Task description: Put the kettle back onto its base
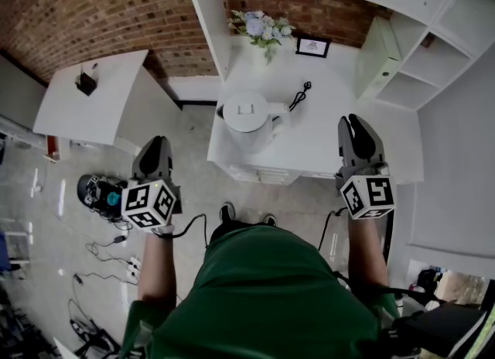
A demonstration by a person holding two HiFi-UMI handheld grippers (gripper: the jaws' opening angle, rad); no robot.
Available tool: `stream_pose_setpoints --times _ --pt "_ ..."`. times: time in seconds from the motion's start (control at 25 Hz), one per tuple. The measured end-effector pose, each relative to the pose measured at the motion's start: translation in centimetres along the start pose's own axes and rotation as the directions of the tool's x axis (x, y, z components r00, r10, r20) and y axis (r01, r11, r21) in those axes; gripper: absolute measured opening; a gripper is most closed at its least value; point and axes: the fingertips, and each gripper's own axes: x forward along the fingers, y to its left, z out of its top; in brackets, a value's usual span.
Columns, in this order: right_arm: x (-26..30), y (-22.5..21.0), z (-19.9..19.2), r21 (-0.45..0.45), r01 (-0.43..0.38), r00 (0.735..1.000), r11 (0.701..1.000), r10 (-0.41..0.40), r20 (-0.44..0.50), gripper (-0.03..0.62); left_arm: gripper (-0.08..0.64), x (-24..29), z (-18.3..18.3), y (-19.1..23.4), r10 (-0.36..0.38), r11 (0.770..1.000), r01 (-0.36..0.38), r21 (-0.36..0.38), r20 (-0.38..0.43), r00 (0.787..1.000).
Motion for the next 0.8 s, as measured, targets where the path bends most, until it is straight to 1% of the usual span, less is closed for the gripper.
stream_pose_setpoints --times 0.32,0.8 --pt "0.4 0.1 -0.3 0.003 -0.013 1.000 1.000 0.013 -0.007 0.072 0.057 0.3 -0.2 0.0 0.002 1.000 -0.002 0.002 -0.007 1.000" --pt "0.8 -0.2 -0.8 0.011 -0.011 1.000 1.000 0.011 -0.019 0.072 0.057 1.3 -0.4 -0.4 -0.015 1.000 0.015 0.003 -0.016 1.000"
